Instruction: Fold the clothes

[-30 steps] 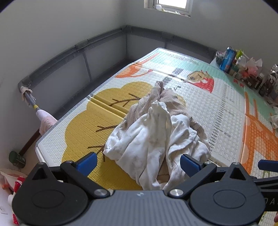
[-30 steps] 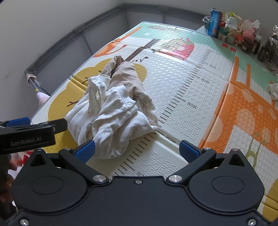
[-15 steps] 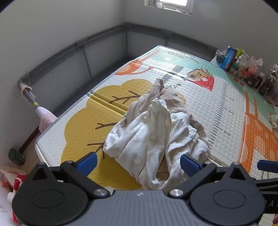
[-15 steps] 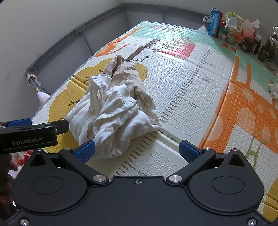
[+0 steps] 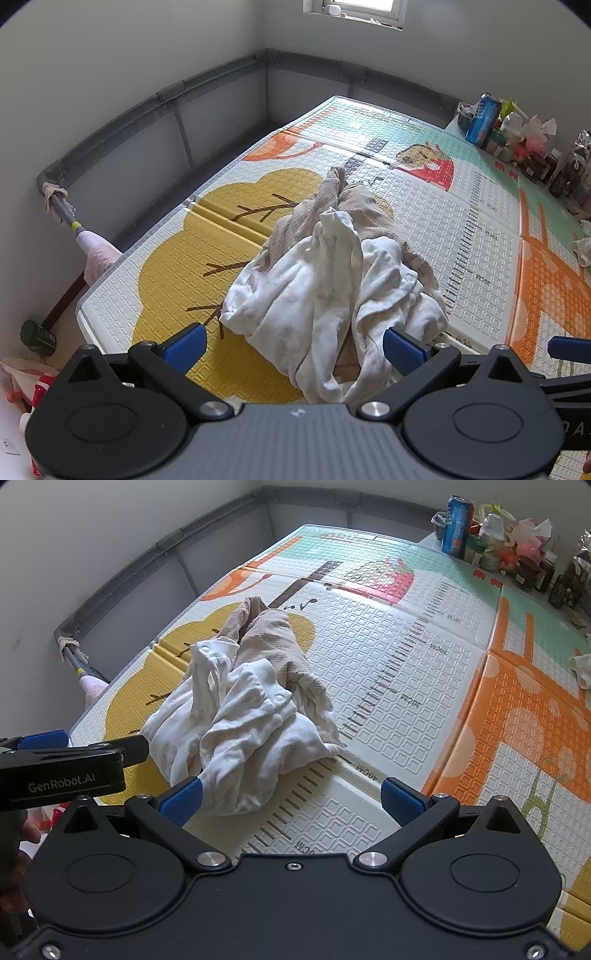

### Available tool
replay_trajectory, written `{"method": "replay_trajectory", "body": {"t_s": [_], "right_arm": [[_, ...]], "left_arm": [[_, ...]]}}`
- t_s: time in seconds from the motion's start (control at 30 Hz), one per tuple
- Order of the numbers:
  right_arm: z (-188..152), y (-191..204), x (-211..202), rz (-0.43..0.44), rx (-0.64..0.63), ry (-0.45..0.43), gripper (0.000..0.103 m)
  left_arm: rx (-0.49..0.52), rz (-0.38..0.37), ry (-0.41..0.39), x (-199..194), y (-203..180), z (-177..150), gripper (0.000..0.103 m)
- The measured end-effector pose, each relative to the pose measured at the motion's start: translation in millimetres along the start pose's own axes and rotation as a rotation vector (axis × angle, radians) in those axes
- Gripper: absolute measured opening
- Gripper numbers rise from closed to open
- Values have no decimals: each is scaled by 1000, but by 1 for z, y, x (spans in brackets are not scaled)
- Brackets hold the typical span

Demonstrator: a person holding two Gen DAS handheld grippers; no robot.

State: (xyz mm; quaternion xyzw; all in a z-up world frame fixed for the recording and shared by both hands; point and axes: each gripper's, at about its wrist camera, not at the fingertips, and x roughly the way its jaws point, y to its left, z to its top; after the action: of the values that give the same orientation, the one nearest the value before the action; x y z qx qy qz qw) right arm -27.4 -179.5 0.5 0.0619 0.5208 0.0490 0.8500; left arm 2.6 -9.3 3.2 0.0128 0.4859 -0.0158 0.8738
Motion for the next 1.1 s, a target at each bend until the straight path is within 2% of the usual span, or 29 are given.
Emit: {"method": "replay_trajectory", "body": {"t_s": [0.23,0.57,0.67,0.83,1.1], "right_arm": [[0,-3,-3,0,10,-5,103],[1,-4,-1,-16,28,1,103],[1,-3,0,-21,26,2,103],[4,2,6,-38,14,5,103],[20,9,24,-42,30,-1,103]], "left_arm": [[3,2,3,2,1,-1,103],[-14,-22,-40,3,3,-6,103],[4,-20,-15,7,4,-6,103],[7,-21,-24,10,9,-5,103],[69,-28,-25,27,14,2,101]]}}
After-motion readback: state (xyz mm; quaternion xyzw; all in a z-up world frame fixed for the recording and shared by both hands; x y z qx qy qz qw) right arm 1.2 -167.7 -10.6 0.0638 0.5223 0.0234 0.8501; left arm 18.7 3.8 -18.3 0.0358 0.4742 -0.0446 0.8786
